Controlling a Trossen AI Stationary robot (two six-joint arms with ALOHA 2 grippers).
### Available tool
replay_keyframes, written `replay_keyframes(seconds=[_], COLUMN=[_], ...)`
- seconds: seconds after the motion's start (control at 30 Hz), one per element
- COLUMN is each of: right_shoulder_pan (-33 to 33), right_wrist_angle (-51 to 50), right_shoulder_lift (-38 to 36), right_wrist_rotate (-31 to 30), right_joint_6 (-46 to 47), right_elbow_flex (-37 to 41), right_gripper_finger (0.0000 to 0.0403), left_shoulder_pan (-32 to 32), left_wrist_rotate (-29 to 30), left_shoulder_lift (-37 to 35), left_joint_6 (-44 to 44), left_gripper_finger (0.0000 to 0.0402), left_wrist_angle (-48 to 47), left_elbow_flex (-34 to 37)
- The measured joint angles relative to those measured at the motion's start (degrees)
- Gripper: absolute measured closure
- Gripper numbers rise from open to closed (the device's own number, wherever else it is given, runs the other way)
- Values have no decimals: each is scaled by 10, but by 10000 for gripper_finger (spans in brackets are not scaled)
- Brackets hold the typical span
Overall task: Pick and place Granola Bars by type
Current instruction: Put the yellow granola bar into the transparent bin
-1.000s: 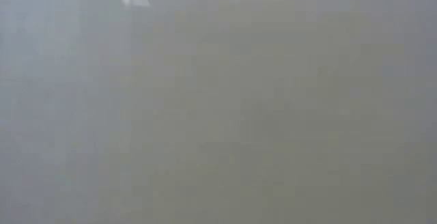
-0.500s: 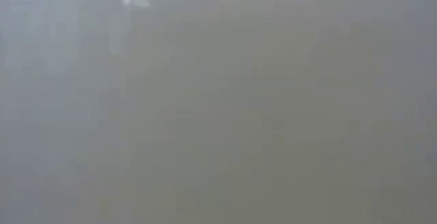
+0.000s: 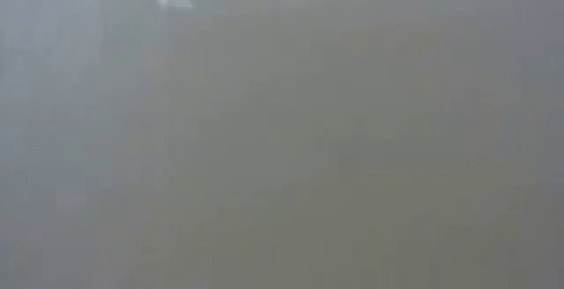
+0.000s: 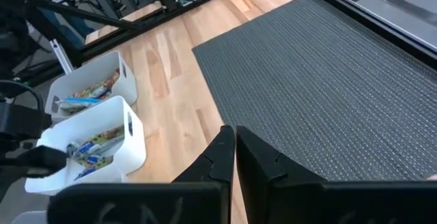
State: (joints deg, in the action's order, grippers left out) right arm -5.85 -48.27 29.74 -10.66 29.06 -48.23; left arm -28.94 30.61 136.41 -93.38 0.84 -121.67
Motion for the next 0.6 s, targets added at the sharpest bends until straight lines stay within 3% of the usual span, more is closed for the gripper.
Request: replay_keyframes(seconds=[0.2, 0.37, 0.6], right_shoulder_pan=[0, 0, 0], right_wrist_angle=[0, 0, -13], right_shoulder_lift=[0, 0, 0], right_wrist_rotate=[0, 0, 0], right_joint_6=[-2, -2, -3], right_elbow_flex=[0, 0, 0], right_gripper_finger=[394, 394, 394], left_shoulder_pan=[3, 5, 5], left_wrist_rotate=[2, -3, -15], left_shoulder_lift=[36, 25, 23], left_joint_6=[-42, -89, -90], left_gripper_finger=[362, 362, 362], left_wrist_angle=[-212, -215, -223], left_elbow_flex=[-132, -95, -83])
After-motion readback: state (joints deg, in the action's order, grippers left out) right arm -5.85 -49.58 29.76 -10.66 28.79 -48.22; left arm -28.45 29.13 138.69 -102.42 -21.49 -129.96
